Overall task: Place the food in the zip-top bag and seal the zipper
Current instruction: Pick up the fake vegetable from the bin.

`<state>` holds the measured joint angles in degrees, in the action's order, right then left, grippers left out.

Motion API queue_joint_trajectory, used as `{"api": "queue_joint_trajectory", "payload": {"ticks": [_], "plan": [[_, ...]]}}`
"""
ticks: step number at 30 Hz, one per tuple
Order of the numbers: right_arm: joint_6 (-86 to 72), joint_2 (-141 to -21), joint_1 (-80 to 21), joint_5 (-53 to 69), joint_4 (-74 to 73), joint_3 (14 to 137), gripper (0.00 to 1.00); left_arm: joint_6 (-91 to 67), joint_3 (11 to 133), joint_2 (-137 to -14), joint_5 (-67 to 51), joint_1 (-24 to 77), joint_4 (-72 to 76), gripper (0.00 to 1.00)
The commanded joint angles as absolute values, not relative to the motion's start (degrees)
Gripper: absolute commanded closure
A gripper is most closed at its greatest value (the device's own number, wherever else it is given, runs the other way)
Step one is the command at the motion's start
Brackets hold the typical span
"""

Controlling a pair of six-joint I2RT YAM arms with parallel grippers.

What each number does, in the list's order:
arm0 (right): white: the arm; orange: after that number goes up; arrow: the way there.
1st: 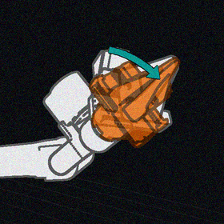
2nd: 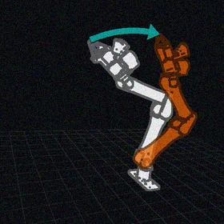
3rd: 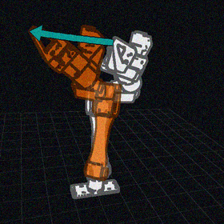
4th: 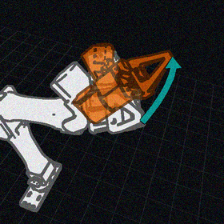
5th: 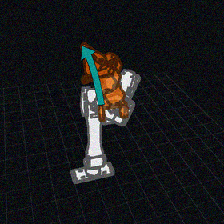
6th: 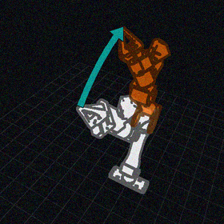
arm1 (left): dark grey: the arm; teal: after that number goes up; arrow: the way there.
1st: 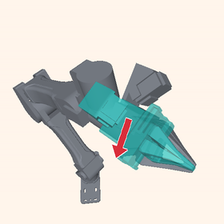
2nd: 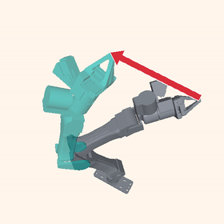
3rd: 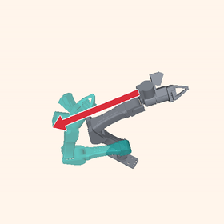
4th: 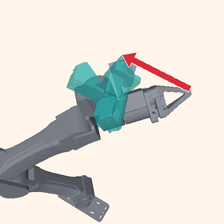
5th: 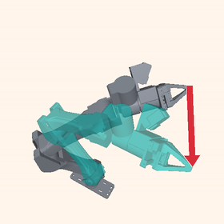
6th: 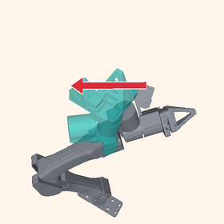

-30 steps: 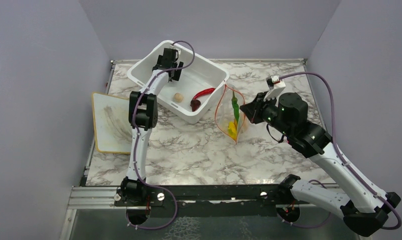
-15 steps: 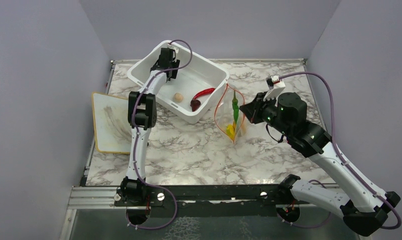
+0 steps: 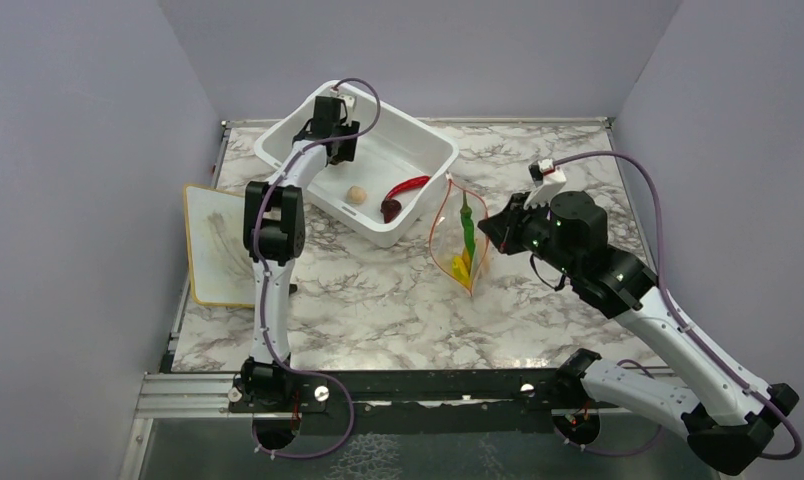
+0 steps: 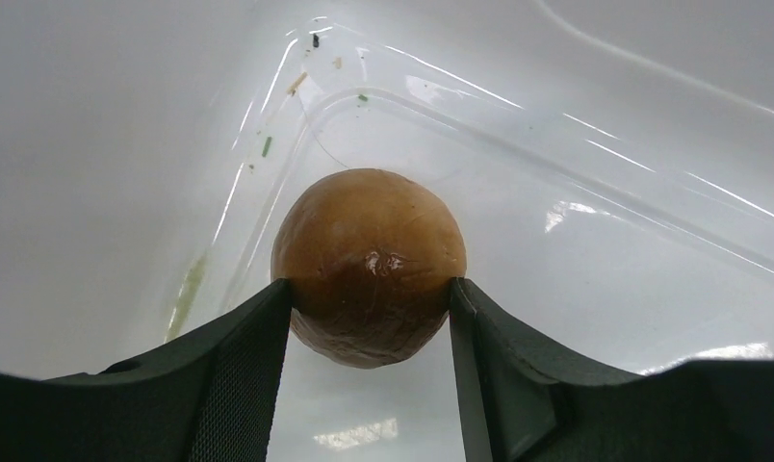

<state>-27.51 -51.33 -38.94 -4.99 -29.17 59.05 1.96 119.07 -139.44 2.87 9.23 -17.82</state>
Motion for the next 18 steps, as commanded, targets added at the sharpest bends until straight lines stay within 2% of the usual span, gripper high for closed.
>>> {"api": "queue_joint_trajectory", "payload": {"ticks": [1,10,18], "plan": [[-28.1,-50.9,-39.2,-2.8,-27.9,57.7,0.99,-1.3,115.4,-131.6,-2.0,9.7,-17.6,0.75],[-29.2,-50.8,-39.2,0.6,-27.6,55.5,0.99,-8.3,107.9,-121.8,-10.4,10.2,-17.2,0.80],[-29.8,-51.3,-39.2,-0.3,-26.3,54.4,0.99,-16.0,100.3,-110.5,-22.5,11.9,-15.0,0.81]]}}
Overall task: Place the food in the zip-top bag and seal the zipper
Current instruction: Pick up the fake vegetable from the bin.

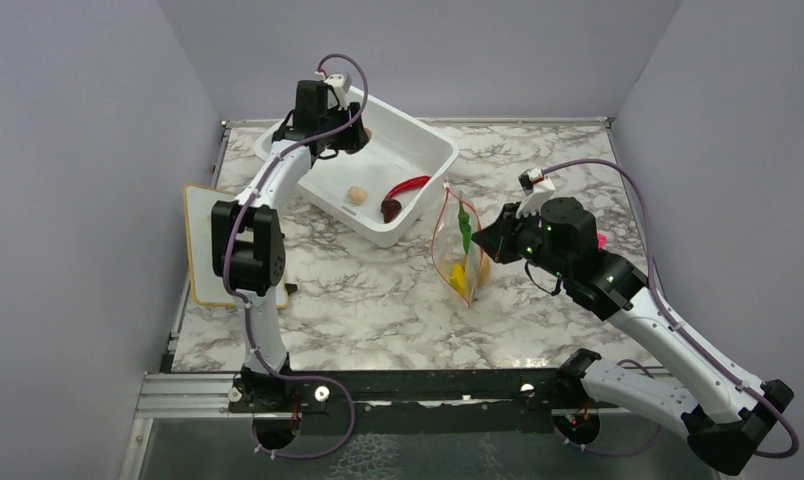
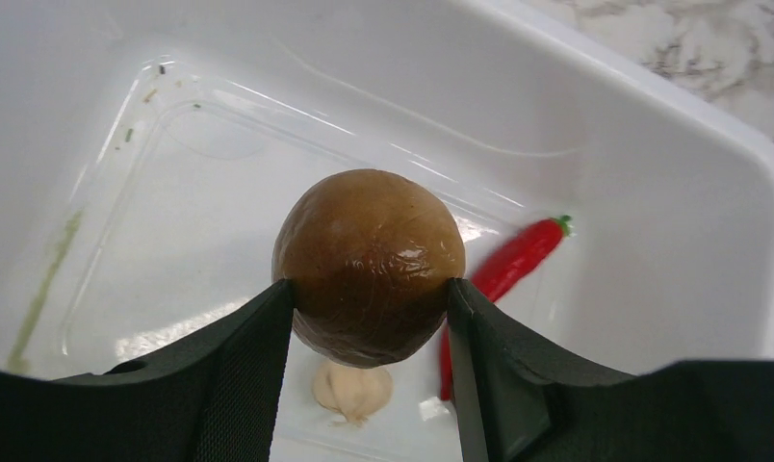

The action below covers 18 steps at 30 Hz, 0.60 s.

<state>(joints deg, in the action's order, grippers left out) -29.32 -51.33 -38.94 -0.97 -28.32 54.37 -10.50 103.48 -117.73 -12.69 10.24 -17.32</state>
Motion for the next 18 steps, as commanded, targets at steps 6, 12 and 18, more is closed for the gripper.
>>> {"api": "queue_joint_trajectory", "payload": {"ticks": [6,12,18], "plan": [[-29.7,-52.0,-39.2,-0.8,-25.0,53.5,0.99,-19.4,91.3,-98.9,-29.2,14.5,-12.4,0.82],[-30.4,-53.7,-39.2,-0.1,-23.9,53.4,0.99,-21.7,84.7,-89.4,-34.6,17.1,-10.2,0.82],[-32.2,-55.5,-39.2,1.6,-22.3,53.5,0.99,-23.2,76.2,-81.8,-38.0,22.4,-7.1,0.82]]}}
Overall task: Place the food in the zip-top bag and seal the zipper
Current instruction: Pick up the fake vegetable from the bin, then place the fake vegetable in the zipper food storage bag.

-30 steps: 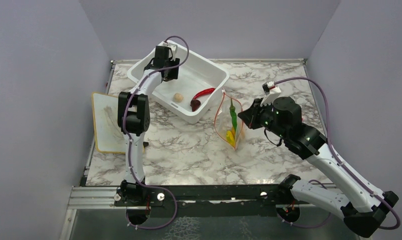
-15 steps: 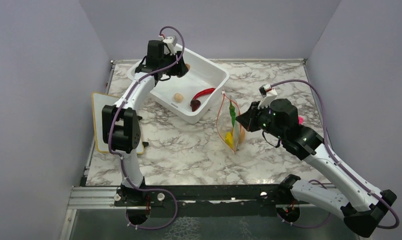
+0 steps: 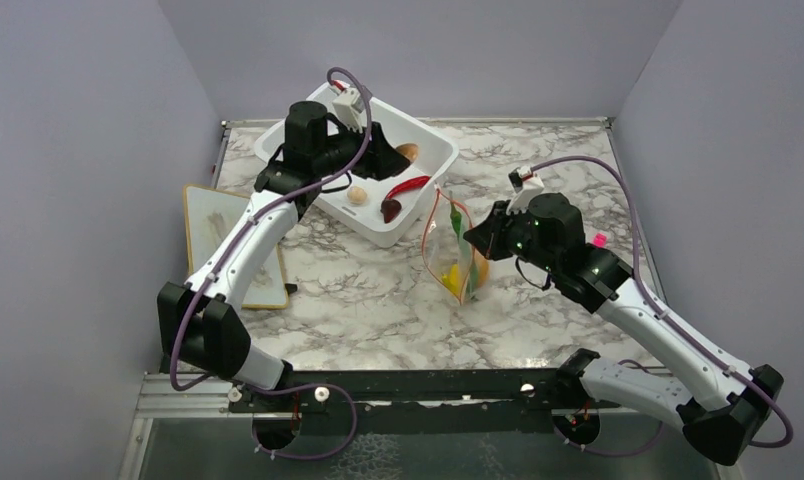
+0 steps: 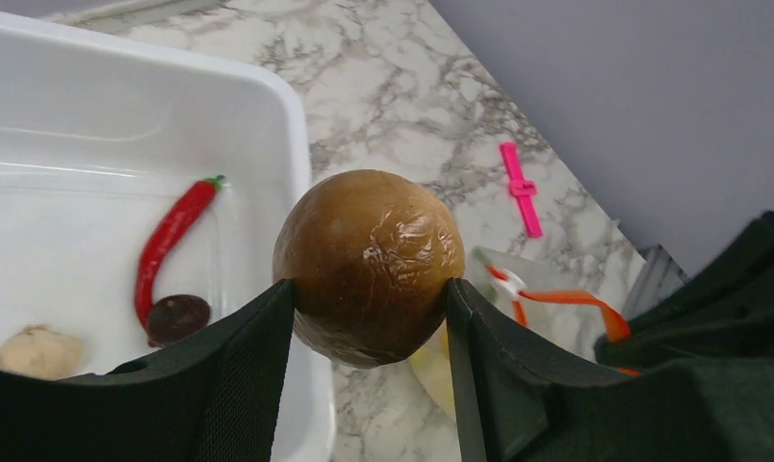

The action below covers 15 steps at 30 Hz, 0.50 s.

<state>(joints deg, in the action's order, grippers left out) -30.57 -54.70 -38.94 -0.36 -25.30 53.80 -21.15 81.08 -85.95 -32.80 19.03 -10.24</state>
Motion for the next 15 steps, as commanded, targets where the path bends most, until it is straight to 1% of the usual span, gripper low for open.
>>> {"api": "queue_joint_trajectory", "payload": {"ticks": [1,3,8,15], "plan": [[-32.4,-55.9,-39.2,1.8,-22.1,53.6,0.99,-23.7,74.9,-80.8,-38.5,23.4,-6.7,0.82],[-32.4,-56.7,-39.2,1.9,-21.6,53.6,0.99,-25.3,72.2,-78.3,-38.6,25.2,-5.1,0.82],[-32.9,-58.4,-39.2,2.5,-21.1,54.4,0.99,-33.1,65.0,-73.8,-42.6,28.1,4.6,0.82],[-34.3,-58.2,-39.2,1.5,-18.7,53.5,0.99,-38.3,60.2,-71.0,-43.6,30.4,10.8,0.82]]}}
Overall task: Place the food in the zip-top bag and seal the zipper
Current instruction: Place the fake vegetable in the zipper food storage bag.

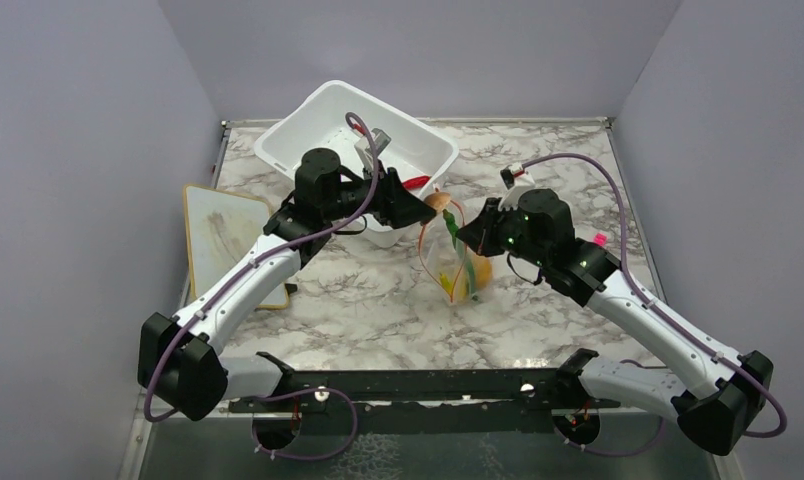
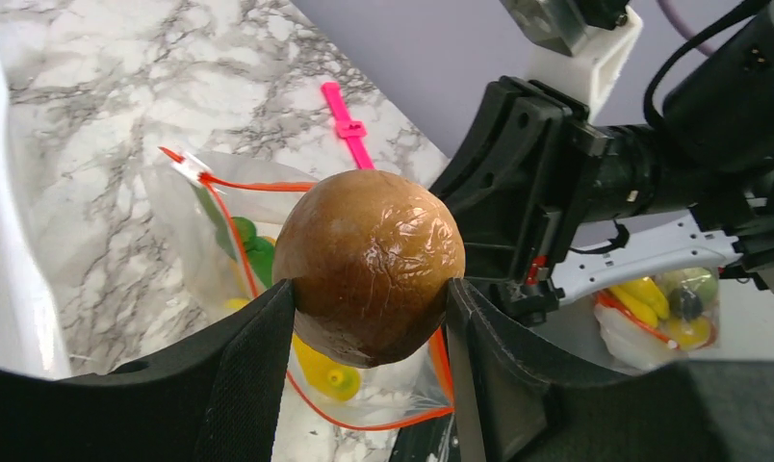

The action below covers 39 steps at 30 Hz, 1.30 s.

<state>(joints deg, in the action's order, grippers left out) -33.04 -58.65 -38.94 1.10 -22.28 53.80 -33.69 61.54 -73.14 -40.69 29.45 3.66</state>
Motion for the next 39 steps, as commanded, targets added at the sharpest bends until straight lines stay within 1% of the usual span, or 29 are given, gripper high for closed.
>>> {"api": "queue_joint_trajectory", "payload": {"ticks": [1,8,15,28,31,33,37,39], "plan": [[-34.5,-58.3,-39.2,1.4,-18.5,53.4,0.99,-38.6,59.9,-70.8,-43.7,30.6,11.1,0.82],[-36.0,-56.8,-39.2,0.9,-16.4,51.7,0.99,-41.5,56.3,-69.1,-43.1,31.2,14.2,0.82],[-36.6,-56.1,-39.2,1.2,-15.8,51.1,0.99,-41.1,53.1,-69.1,-42.2,31.5,14.3,0.82],[-37.0,-55.0,-39.2,1.5,-15.1,50.7,0.99,-41.2,51.6,-71.5,-40.7,32.6,13.4,0.81],[-37.0,-55.0,-39.2,1.5,-14.9,50.8,0.99,-40.3,52.2,-72.1,-39.8,32.7,11.5,0.76],[-37.0,-54.9,-39.2,1.2,-14.7,50.7,0.99,-39.8,52.6,-72.3,-39.1,32.8,10.5,0.70],[-37.0,-55.0,-39.2,1.0,-14.4,50.7,0.99,-38.4,53.4,-72.6,-38.3,32.9,8.7,0.47],[-37.0,-55.0,-39.2,1.0,-14.5,50.7,0.99,-38.0,53.7,-72.6,-38.0,32.9,8.2,0.40]]}}
